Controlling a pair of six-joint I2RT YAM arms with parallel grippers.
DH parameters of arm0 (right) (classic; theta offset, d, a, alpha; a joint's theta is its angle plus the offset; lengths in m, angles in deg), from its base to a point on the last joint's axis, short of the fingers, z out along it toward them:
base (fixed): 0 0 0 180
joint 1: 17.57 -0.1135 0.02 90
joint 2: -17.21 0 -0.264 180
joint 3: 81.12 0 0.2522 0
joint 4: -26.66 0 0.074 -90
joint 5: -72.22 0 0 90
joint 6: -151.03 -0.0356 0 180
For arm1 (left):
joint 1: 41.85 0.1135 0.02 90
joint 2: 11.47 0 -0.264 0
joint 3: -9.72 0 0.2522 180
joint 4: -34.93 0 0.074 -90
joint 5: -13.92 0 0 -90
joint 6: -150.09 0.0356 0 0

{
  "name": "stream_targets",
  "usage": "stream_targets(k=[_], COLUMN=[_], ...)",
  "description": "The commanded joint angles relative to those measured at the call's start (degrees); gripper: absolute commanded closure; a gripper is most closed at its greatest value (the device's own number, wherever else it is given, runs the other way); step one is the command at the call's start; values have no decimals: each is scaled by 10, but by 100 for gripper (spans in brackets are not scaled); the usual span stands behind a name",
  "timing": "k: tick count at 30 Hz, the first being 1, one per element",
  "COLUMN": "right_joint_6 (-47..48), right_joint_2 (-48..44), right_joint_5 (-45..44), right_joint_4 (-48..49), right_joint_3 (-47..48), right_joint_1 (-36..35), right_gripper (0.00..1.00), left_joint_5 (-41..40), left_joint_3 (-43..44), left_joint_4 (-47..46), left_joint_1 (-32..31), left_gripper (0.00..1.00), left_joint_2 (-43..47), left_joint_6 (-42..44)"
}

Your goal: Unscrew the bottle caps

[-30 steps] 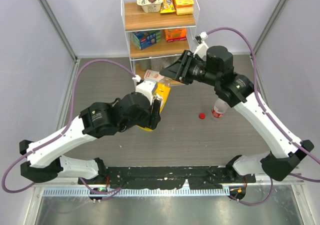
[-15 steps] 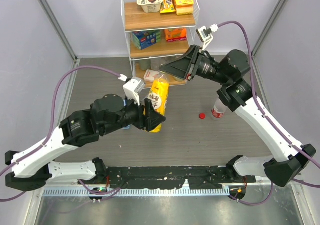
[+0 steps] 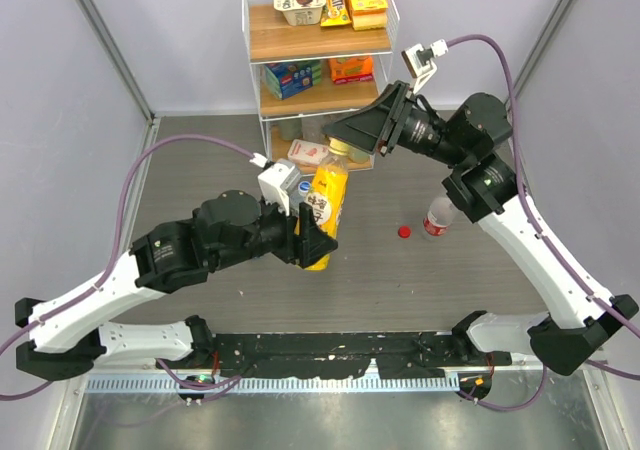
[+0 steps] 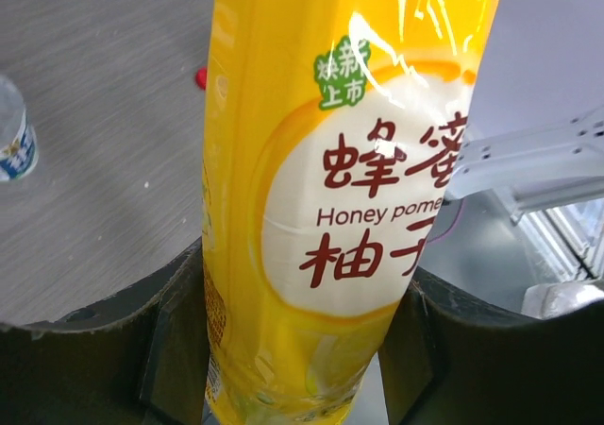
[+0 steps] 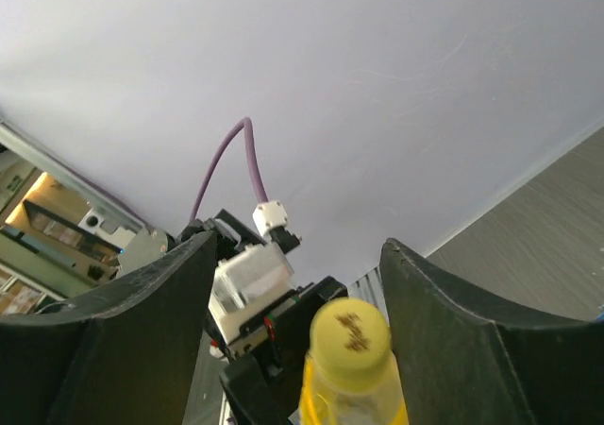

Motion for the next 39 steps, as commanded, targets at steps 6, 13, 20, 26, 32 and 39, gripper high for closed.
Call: stream_targets(k=[6, 13, 20, 26, 32, 39], right_joint_6=[71, 85, 73, 56, 52, 43], right_joint_2=[26, 106, 157, 162, 161, 153], right_joint_5=[-175, -283, -357, -417, -412, -393], right_joint_4=[-300, -508, -605, -633, -622, -591], right_joint_3=[166, 307, 355, 352, 333, 309], right_joint_1=[4, -15, -55, -78, -78, -78], right_gripper=[17, 15, 15, 21, 30, 50], left_joint_5=[-49, -110, -171, -194, -197, -196], left_joint_3=[-4, 52, 117, 144, 147, 146], left_joint_4=[42, 129, 208, 238, 239, 240], left_joint_1=[-2, -3, -4, -4, -4, -4], left_gripper=[100, 100, 100, 100, 100, 100], left_joint_2=[-1, -55, -121, -150, -157, -158], left_joint_6=[-9, -8, -14, -24, -24, -23])
